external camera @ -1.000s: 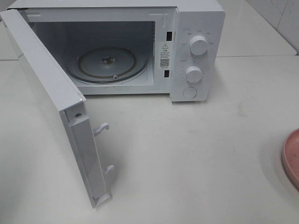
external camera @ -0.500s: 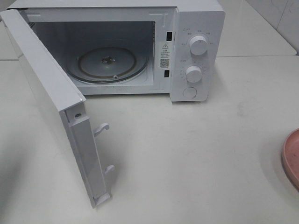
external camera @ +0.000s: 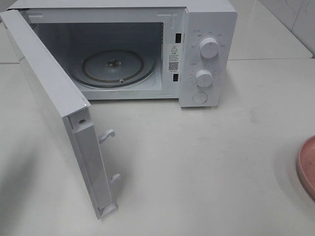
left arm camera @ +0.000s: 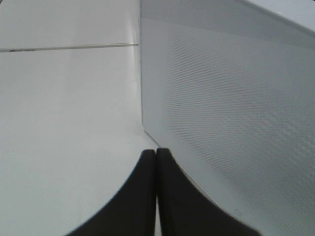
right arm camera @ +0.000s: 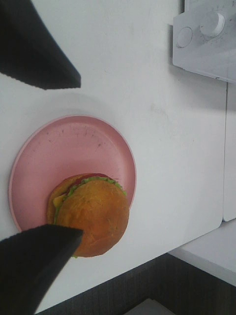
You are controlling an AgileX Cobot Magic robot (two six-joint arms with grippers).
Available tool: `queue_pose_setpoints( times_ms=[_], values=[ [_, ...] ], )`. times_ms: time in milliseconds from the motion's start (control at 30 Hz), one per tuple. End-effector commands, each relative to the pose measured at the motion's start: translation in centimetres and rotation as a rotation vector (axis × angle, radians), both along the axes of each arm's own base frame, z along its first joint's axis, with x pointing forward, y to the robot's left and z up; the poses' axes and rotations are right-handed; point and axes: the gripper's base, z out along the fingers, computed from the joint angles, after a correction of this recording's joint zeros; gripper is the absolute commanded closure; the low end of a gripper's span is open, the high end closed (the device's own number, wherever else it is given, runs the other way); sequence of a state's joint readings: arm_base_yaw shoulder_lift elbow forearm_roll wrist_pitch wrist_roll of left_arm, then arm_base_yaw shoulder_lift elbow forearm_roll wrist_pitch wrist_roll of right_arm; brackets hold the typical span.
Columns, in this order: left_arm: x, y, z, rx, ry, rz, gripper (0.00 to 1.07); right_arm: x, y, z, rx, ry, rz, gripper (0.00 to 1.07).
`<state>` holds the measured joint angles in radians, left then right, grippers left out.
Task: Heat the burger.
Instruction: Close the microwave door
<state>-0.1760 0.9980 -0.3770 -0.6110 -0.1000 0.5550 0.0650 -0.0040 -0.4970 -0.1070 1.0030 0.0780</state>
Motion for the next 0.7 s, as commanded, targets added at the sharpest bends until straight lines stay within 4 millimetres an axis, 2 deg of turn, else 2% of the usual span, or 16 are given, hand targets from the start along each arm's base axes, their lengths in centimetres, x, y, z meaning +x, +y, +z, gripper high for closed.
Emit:
queue_pose_setpoints(
  times_ms=[33,167,233,267,300,500,567,700],
  values=[
    [0.3,-1.2,-1.1,0.006,-0.056,-0.001,1.07,-0.4,-0.1,0.0,-0.015,-0.033,-0.006,0.32],
    [0.7,-2.2,-1.8,-0.006,-0.047,-0.016,1.07,-0.4,-0.1,0.0,-0.015,-0.033,-0.006,0.32],
    [1.3,-3.8,-2.5,-0.010,-0.085,-0.045,1.07,-0.4,-0.1,0.0,-0.015,-0.033,-0.006,0.32],
    [1.3,-3.8,-2.5,-0.010,-0.085,-0.045,1.07,-0.4,-0.1,0.0,-0.015,-0.033,-0.006,0.32],
    [1.5,-4.9,-2.9,-0.009,-0.100,-0.076,1.07,-0.4,-0.1,0.0,-0.015,-0.033,-0.006,0.32],
    [1.7,-6.7,-3.9,-0.021,-0.128,-0.103,1.07,-0.4,-0.1,0.0,-0.015,-0.033,-0.006,0.32],
    [1.8,-8.5,-4.6,-0.025,-0.171,-0.155,1.07,-0.4,-0.1,0.0,-0.015,-0.033,-0.006,0.32],
    [1.9,-9.9,-5.0,-0.040,-0.212,-0.192,1.07,-0.4,-0.1,0.0,-0.015,-0.033,-0.006,0.32]
  ],
)
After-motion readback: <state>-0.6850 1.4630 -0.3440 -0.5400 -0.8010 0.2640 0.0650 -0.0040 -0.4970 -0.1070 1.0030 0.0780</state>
